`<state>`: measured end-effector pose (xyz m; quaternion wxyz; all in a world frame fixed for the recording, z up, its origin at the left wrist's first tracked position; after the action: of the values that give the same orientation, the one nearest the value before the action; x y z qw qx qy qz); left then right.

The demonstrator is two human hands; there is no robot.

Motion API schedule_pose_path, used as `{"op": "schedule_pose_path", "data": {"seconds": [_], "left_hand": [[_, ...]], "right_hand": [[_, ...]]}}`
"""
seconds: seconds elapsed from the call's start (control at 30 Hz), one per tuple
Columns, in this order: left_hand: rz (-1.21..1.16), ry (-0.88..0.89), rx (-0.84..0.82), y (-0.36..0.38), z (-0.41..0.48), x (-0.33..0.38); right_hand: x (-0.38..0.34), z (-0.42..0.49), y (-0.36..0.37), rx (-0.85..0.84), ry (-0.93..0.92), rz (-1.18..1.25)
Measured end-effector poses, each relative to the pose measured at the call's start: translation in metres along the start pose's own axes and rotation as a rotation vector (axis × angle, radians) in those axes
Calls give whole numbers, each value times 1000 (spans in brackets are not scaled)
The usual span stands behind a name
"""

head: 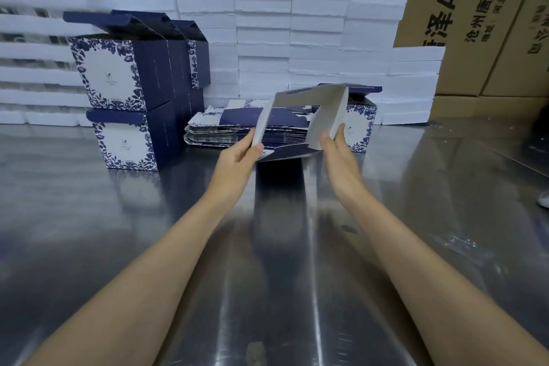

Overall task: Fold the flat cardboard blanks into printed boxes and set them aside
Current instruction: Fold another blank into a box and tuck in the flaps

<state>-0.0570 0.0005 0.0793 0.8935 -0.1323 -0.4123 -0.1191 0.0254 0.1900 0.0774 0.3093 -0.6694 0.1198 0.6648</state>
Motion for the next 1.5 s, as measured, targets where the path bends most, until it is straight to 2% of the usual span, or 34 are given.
{"op": "schedule_pose_path", "data": {"seconds": [0.07, 0.17, 0.3, 0.47, 0.57, 0.7, 0.8, 0.93, 1.07, 1.27, 1.4, 1.5], "left_hand": [[-1, -3, -17, 3, 0, 1], [-29, -21, 30, -1, 3, 2], [16, 10, 55, -5, 1, 8], [95, 4, 64, -9, 0, 12], [106, 87, 46, -4, 0, 20], [251, 117, 144, -11, -1, 22], [317, 125, 161, -14, -1, 22], [301, 191, 129, -13, 1, 31], [288, 200, 114, -13, 2, 32], [278, 281, 236, -20, -2, 38], [331, 280, 260, -25, -2, 36], [330, 301, 262, -23, -2, 43]], "right_hand": [[-4, -4, -1, 9, -26, 32], [-23, -15, -1, 31, -203, -39], [-44, -28, -3, 155, -385, -129], [-47, -27, -22, 304, -417, -148], [-50, -29, -22, 344, -433, -209], [-55, -36, -9, 297, -532, -258], [-55, -35, -6, 303, -542, -285], [-56, -35, -11, 325, -540, -258], [-57, -33, -16, 365, -504, -358], [-67, -46, -15, 354, -686, -487], [-61, -37, -16, 356, -635, -414], [-54, -33, -16, 272, -558, -312]]}}
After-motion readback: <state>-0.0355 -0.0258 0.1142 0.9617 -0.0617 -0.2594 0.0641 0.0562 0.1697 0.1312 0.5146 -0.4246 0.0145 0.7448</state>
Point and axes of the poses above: each hand's wrist, its own z-axis towards the middle knuckle, its own y-axis out of the palm, x = y × z, the point moved 9 cm from there along z, towards the middle knuckle, and after that the axes turned 11 degrees about y, right-handed, at the moved point
